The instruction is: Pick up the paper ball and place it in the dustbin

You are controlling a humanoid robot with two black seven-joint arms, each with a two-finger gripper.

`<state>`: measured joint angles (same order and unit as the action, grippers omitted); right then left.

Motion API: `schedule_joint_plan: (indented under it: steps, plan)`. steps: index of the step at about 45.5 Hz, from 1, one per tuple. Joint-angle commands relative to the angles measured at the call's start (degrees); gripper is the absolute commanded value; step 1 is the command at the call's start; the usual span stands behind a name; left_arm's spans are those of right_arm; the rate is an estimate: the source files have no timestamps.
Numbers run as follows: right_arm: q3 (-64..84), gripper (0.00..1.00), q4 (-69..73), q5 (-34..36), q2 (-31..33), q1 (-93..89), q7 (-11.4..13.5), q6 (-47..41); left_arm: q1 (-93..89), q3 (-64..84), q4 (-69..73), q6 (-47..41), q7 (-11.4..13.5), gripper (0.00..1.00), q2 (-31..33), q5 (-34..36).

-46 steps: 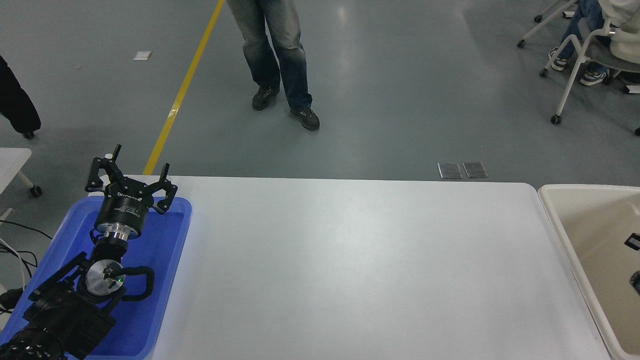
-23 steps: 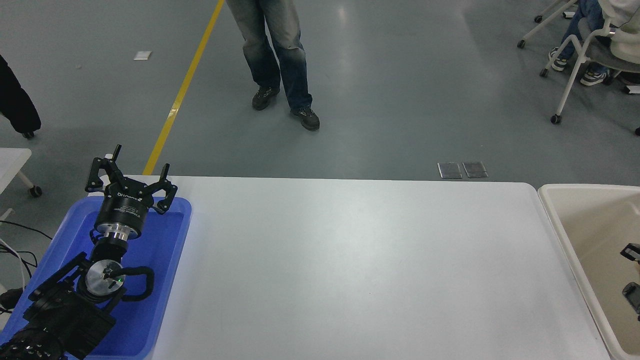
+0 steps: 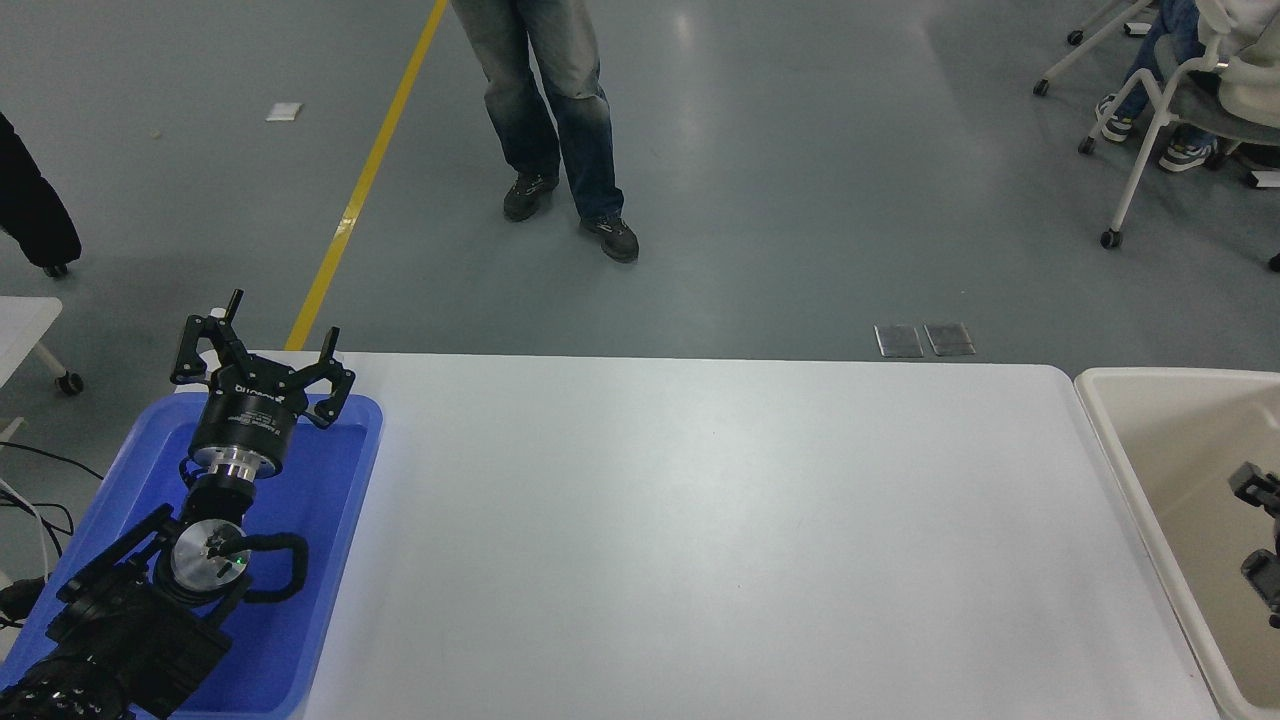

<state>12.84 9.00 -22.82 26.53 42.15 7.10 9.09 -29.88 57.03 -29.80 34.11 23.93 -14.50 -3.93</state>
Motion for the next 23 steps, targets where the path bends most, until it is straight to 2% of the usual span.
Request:
schedule_joint_plan:
  steps: [1,3,8,19,23]
  plan:
    - [-23.8,1.0,7.8,0.0,0.7,6.7,-0.2,0.1,0.0,-0.1,0.0,0.0,0.1,1.0,0.0,0.1]
    - [-32.1,1.0,10.7,-0.1,0.7,7.3,-0.2,0.1,0.0,0.0,0.0,0.0,0.0,1.0,0.0,0.0]
    - [-41.3,1.0,16.4,-0.4,0.6,7.6,-0.5,-0.2,0.0,-0.1,0.0,0.0,0.1,1.0,0.0,0.0]
    - [-58.0,1.0,24.9,-0.5,0.4,4.8,-5.0,-0.3,0.0,0.0,0.0,0.0,0.0,1.0,0.0,0.0]
    - [-66.2,1.0,27.4,-0.5,-0.7,2.1,-7.7,-0.4,0.0,-0.1,0.0,0.0,0.1,1.0,0.0,0.1]
